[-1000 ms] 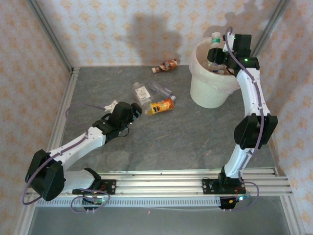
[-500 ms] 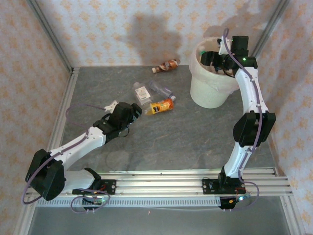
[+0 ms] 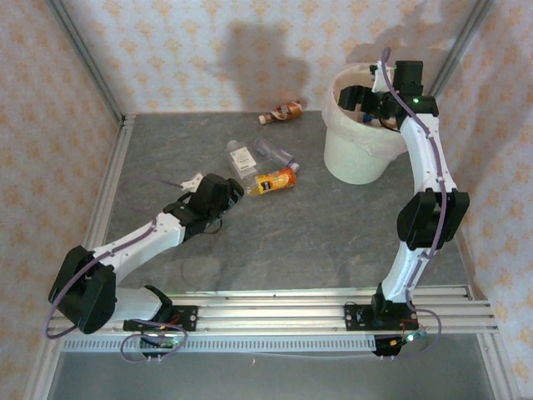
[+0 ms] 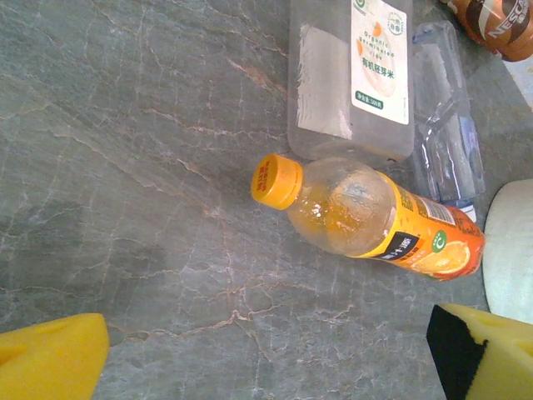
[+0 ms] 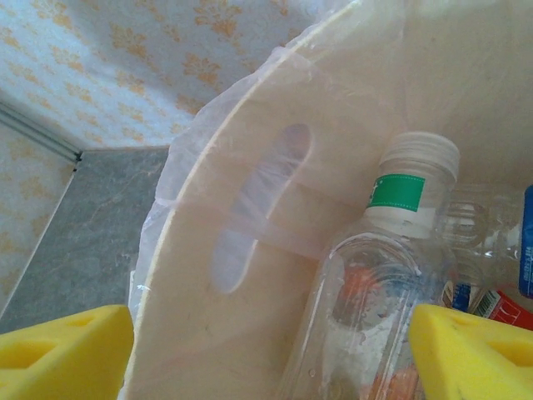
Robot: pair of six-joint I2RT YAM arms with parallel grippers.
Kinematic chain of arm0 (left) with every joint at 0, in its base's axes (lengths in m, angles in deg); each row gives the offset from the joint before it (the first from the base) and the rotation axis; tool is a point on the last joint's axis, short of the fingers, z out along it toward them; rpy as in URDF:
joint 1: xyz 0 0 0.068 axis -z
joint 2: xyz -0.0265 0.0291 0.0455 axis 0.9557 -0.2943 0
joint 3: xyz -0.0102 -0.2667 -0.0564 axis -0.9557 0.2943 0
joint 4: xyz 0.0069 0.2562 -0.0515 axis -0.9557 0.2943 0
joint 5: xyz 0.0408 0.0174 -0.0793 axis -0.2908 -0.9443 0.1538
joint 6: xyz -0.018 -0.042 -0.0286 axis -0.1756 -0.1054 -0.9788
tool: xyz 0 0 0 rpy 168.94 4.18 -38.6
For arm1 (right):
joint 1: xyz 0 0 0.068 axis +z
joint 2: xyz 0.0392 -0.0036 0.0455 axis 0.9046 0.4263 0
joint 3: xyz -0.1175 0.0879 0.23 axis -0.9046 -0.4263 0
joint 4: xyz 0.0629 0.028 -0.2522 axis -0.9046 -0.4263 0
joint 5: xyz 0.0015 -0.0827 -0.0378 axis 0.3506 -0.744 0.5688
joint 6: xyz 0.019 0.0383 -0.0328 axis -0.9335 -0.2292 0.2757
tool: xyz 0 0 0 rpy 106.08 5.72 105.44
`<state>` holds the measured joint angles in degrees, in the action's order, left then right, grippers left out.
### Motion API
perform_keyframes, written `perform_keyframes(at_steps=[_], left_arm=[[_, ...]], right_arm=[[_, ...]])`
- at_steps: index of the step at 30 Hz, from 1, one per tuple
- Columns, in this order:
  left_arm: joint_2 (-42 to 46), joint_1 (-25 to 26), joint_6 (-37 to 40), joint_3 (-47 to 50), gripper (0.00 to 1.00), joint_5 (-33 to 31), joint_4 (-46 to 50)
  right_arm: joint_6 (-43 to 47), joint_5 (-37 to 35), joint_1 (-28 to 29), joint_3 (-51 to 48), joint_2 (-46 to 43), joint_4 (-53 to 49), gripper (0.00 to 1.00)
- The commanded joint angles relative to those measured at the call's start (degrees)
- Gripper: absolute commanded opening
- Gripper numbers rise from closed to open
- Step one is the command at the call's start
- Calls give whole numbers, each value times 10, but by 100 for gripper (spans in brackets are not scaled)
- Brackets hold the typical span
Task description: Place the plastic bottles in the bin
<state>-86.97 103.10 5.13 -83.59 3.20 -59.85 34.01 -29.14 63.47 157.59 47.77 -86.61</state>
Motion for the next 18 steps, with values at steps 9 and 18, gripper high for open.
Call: perform_keyframes(at_steps=[9,18], left_arm=[[-40,-5,-50,-27,100,33,-38],[-106,-36,-51,-111,100,53,-28]], right_arm=[[-96,-87,1,-33,-123,86,92],[-101,-143,33,-205,-318,168,99]])
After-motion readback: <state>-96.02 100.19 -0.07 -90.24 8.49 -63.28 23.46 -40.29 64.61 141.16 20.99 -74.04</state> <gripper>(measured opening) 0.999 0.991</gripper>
